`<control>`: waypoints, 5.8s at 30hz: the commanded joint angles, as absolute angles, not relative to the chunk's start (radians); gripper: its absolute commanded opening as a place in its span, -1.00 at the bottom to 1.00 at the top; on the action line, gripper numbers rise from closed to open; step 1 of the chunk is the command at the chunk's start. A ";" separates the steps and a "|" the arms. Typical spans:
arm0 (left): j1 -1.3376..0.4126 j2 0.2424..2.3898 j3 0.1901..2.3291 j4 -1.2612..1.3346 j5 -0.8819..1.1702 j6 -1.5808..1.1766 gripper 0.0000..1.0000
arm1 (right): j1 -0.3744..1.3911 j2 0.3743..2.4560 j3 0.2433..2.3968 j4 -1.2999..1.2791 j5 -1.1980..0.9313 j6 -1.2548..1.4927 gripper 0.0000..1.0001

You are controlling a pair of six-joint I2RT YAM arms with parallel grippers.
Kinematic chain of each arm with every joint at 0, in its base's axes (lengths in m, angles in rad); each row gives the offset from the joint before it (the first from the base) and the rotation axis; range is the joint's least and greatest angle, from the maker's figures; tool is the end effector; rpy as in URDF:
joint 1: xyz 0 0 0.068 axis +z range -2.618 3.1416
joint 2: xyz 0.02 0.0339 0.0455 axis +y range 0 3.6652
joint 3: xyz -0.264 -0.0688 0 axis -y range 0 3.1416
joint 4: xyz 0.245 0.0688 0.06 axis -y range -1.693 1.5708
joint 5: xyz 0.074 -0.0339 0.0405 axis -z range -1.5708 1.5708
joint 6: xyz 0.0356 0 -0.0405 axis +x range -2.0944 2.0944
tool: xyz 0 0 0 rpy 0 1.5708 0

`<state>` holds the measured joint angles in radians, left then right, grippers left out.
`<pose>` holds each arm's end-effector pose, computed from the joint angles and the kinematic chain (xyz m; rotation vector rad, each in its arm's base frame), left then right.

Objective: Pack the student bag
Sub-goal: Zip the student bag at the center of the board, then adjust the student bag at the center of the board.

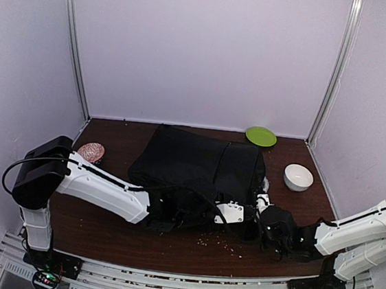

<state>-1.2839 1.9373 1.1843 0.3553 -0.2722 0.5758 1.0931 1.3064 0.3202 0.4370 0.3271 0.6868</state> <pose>0.1321 -0.4138 0.1943 1.4571 1.3084 -0.1988 0.1150 0.1973 0.1409 -0.2405 2.1592 0.7173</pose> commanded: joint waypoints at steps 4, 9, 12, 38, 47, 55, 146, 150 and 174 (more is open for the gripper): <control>-1.273 1.967 1.223 0.388 -0.307 0.586 -0.81 | 1.096 1.265 0.305 0.453 0.310 0.688 -1.00; -1.263 1.966 1.220 0.371 -0.313 0.556 -1.00 | 1.095 1.223 0.296 0.403 0.332 0.679 -1.00; -1.259 1.968 1.213 0.371 -0.310 0.543 -1.00 | 1.095 1.189 0.291 0.365 0.359 0.672 -1.00; -1.249 1.870 1.022 0.417 -0.304 0.456 -1.00 | 0.976 1.161 0.321 0.258 0.441 0.616 -1.00; -1.249 1.784 0.922 0.410 -0.340 0.403 -1.00 | 0.900 1.234 0.342 0.316 0.468 0.676 -1.00; -1.249 1.740 0.831 0.417 -0.377 0.332 -1.00 | 0.870 1.281 0.384 0.334 0.439 0.688 -1.00; -0.860 1.644 1.124 -0.250 -0.312 -0.518 0.86 | 0.709 1.466 0.588 0.584 -0.235 1.144 -0.12; -0.880 1.715 1.137 -0.259 -0.322 -0.501 0.83 | 0.704 1.407 0.571 0.476 -0.178 1.084 -0.53; -0.933 1.772 1.193 -0.267 -0.291 -0.463 0.90 | 0.753 1.149 0.599 -0.001 0.083 0.683 0.07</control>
